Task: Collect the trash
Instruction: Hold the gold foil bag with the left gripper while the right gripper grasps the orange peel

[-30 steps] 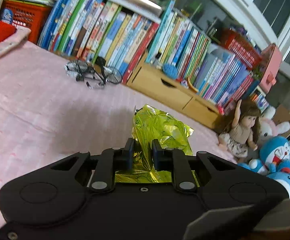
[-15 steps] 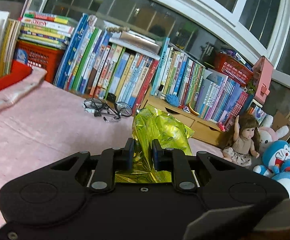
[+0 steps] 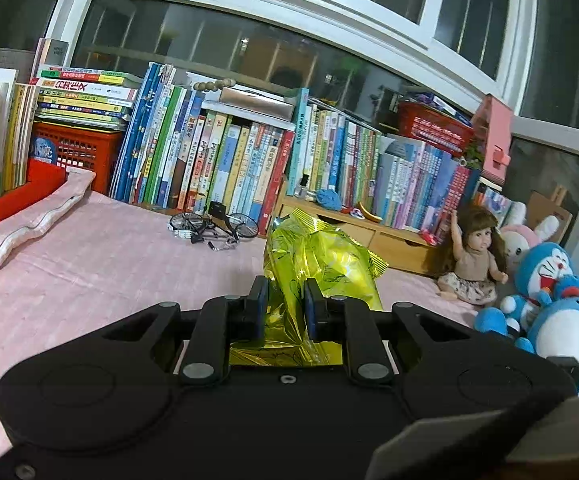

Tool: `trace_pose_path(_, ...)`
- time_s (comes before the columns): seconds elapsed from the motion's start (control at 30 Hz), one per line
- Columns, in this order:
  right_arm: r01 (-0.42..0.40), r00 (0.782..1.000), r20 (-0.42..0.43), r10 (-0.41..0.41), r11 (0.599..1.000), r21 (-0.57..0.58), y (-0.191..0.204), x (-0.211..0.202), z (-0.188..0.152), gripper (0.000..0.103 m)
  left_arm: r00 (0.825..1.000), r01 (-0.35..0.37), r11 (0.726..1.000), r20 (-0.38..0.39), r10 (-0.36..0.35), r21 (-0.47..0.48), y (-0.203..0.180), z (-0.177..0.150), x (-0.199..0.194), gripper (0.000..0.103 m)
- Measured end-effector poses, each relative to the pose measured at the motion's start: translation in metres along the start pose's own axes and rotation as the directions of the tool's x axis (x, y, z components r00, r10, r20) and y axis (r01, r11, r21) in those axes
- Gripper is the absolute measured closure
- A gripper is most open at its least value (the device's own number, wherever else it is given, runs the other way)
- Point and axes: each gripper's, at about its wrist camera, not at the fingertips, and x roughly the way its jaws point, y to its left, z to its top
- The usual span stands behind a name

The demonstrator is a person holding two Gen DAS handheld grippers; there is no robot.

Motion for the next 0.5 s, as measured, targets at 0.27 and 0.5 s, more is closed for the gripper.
trace_pose_path(0.27,-0.014,0.999,0.043,0.014,1.000,-0.004,-0.001,-0.050,-0.017,0.092,0.998,0.056,0.998,-0.008,-0.056,0.022,0.001,-0.034,-0.047,0.085)
trace_pose_path(0.5,-0.047,0.998,0.032,0.048,0.999,-0.019,0.008,-0.097,-0.040,0.092,0.994,0.079,0.996,-0.077,-0.075,0.052,0.002,-0.068,-0.083,0.085)
